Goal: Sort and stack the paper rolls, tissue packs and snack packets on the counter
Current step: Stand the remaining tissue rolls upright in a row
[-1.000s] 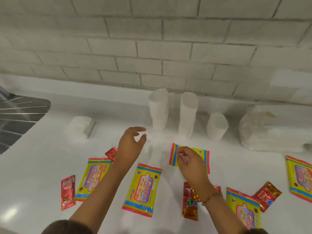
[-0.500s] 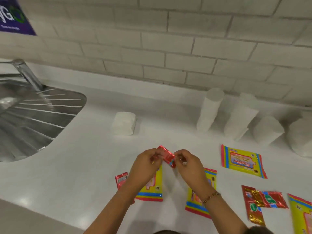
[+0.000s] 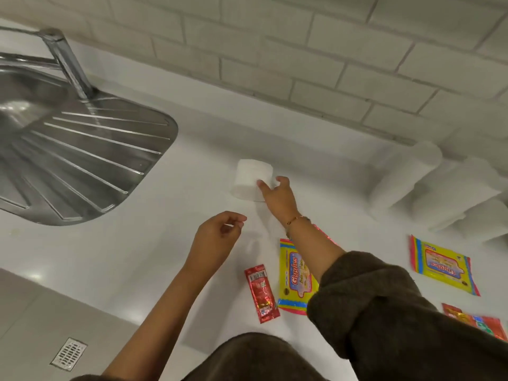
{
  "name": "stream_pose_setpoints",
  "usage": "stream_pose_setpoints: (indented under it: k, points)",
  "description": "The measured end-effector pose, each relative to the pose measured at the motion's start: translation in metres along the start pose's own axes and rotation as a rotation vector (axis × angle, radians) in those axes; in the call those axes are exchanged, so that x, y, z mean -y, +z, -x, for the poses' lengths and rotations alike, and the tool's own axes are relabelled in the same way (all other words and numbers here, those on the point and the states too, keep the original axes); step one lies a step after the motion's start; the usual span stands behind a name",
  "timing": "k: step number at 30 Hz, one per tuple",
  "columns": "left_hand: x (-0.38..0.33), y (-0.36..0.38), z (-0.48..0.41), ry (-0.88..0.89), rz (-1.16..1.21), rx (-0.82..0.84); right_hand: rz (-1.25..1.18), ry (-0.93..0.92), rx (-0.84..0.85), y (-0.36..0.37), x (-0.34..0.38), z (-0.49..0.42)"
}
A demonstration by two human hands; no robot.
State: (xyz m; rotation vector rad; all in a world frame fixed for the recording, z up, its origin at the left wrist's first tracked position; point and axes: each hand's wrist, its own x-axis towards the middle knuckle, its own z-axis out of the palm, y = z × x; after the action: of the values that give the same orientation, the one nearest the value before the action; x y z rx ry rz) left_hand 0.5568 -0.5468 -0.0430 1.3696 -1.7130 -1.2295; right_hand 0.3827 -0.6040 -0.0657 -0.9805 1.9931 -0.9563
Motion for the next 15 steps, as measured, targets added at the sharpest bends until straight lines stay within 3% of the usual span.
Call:
stream_pose_setpoints:
  k: [7, 10, 15]
  points:
    - [0.007, -0.009, 0.0, -0.025, 0.006, -0.013, -0.302, 0.285, 0.154, 0.016, 0.02, -0.028]
    - [0.0, 0.002, -0.004, -0.015, 0.026, -0.018, -0.185, 0.202, 0.199, -0.005, 0.01, -0.01]
    - [-0.023, 0.046, -0.013, 0.046, 0.017, 0.057, -0.26, 0.085, -0.01, -0.084, -0.029, 0.037]
